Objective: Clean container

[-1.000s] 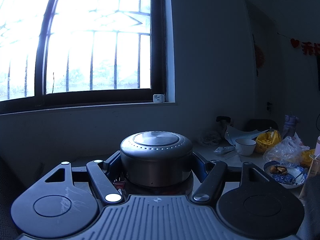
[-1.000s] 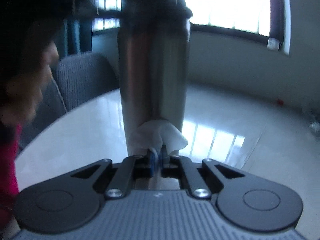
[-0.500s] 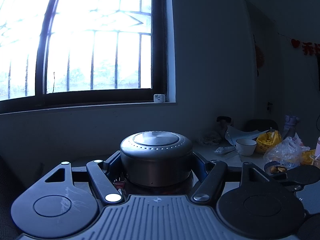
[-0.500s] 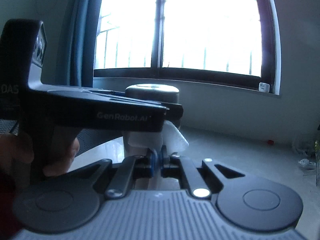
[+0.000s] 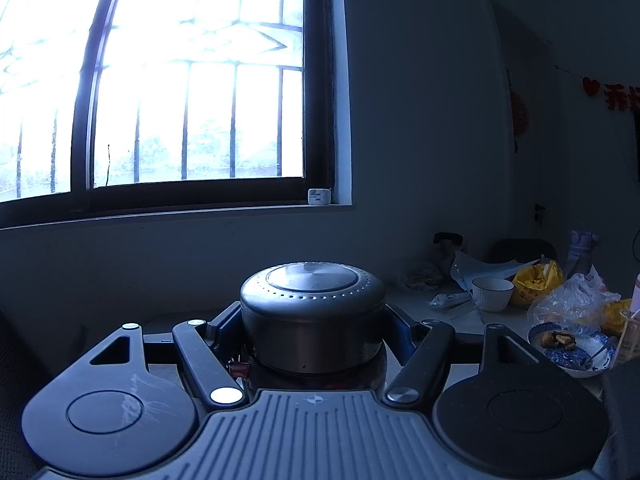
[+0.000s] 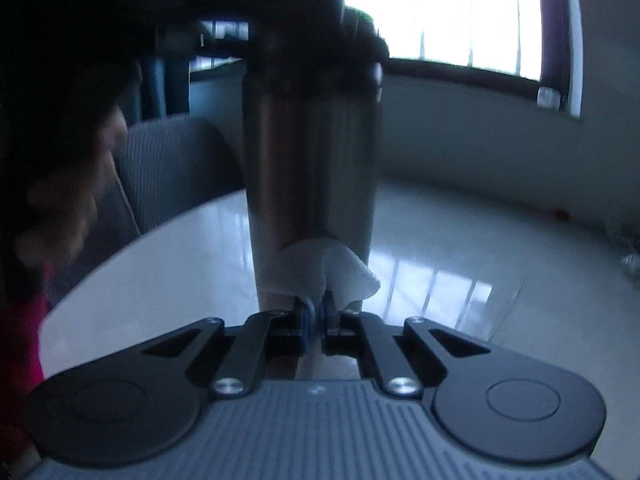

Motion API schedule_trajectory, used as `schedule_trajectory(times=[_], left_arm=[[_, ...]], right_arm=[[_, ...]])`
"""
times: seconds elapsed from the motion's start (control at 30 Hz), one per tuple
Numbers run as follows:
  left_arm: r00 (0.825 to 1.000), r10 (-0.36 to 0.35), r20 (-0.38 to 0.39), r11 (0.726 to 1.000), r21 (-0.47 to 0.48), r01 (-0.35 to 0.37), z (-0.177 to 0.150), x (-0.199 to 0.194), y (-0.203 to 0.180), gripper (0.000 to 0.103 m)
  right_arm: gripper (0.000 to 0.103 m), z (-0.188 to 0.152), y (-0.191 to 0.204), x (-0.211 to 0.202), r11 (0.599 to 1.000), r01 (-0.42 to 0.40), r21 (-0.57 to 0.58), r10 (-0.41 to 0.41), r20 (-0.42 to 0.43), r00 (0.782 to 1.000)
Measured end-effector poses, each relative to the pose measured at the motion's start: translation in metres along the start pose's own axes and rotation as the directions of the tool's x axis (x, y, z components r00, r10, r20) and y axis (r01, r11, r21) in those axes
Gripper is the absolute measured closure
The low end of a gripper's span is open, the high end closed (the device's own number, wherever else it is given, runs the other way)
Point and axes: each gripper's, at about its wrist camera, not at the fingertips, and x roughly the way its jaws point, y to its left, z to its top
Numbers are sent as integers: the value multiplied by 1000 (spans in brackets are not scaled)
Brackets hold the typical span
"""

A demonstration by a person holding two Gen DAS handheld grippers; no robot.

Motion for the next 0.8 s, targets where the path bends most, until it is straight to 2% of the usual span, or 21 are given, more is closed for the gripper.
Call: schedule_trajectory(times=[0.23,0.43,0.63,0.8], left_arm=[[1000,-3,0,1000,4,3,0,0,-1,31],[1000,-2,0,1000,2,2,0,0,0,31],[1000,-4,0,1000,4,4,0,0,0,31],[1000,-6,0,1000,5,6,0,0,0,31]], right_arm=[[98,-11,-6,24,1000,-19,14,20,-93,995],[98,-14,-7,32,999,-28,22,30,-133,991],[98,-11,0,20,1000,-16,7,17,-119,993],[98,5,2,-5,1000,7,-15,-7,-43,999]])
